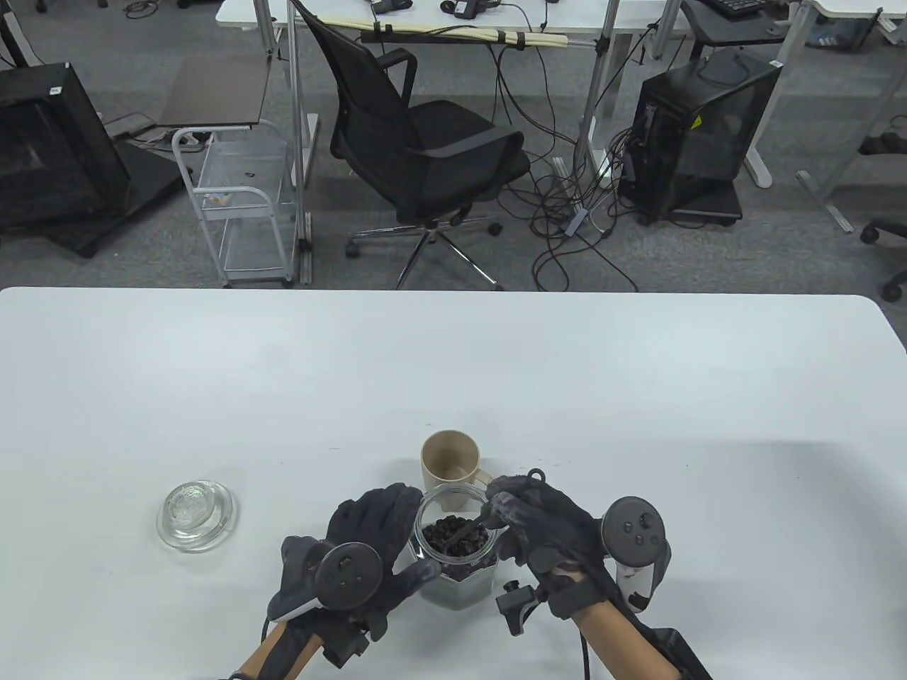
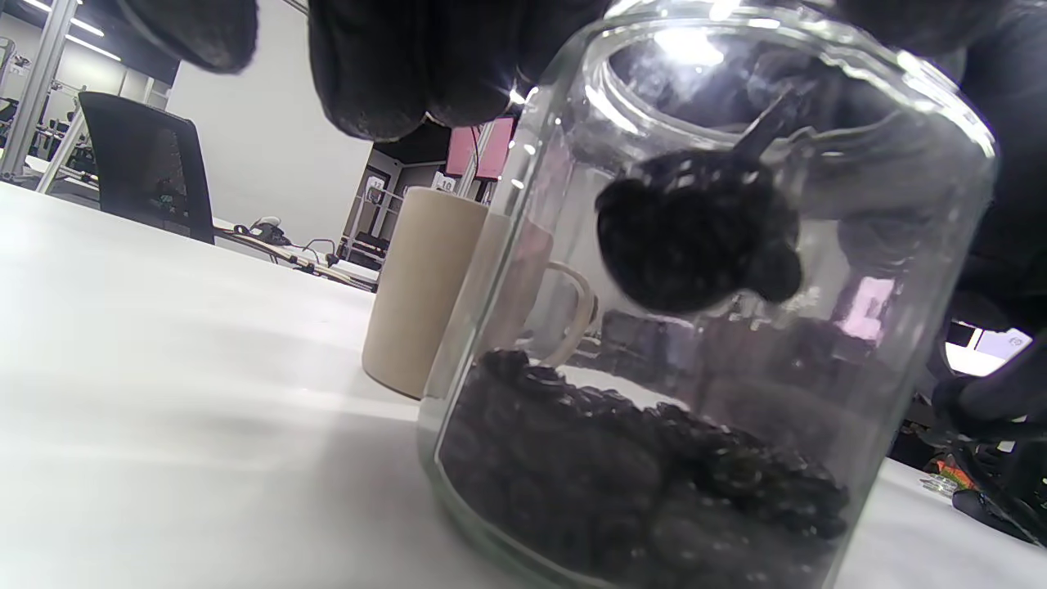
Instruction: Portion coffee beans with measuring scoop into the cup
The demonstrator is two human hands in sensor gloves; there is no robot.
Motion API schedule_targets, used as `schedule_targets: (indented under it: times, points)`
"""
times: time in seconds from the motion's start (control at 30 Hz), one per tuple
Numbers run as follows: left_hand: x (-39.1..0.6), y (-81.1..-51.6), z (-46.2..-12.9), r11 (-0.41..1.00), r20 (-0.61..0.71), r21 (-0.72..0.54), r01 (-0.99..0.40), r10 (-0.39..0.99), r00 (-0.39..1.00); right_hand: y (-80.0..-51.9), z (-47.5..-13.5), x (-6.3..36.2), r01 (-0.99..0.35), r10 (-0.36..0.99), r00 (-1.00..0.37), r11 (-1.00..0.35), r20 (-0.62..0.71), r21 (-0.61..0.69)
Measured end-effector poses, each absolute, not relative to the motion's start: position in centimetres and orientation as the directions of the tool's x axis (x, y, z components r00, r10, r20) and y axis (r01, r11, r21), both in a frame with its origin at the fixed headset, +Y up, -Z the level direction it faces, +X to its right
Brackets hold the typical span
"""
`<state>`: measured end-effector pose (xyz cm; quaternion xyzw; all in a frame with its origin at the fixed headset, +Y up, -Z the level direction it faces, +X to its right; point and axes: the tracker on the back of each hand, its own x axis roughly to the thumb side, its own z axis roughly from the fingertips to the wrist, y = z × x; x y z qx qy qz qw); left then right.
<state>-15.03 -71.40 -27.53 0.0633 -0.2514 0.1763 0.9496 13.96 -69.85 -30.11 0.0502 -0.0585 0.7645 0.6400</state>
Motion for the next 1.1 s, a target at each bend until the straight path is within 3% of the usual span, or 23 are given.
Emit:
schedule_targets:
  times: [0.33,0.77,1.1]
  points:
    - [-15.0,-71.4,-27.5,0.929,0.5,0.03,-0.368,0.305,0.81,-72.6,-31.6,16.3,-0.997,0.996,0.067,0.064,-0.065,-0.043]
    - [-15.1,-71.4,-27.5,0.929,0.501,0.023,-0.368,0.308,0.809,-73.1,-32.5,17.8,-0.986,0.984,0.145,0.136,-0.098,-0.099]
    - [-15.1,-71.4,-27.5,0.929,0.502,0.016,-0.37,0.312,0.806,-71.4,-34.4,18.4,-0.957,0.965,0.258,0.249,-0.044,-0.147]
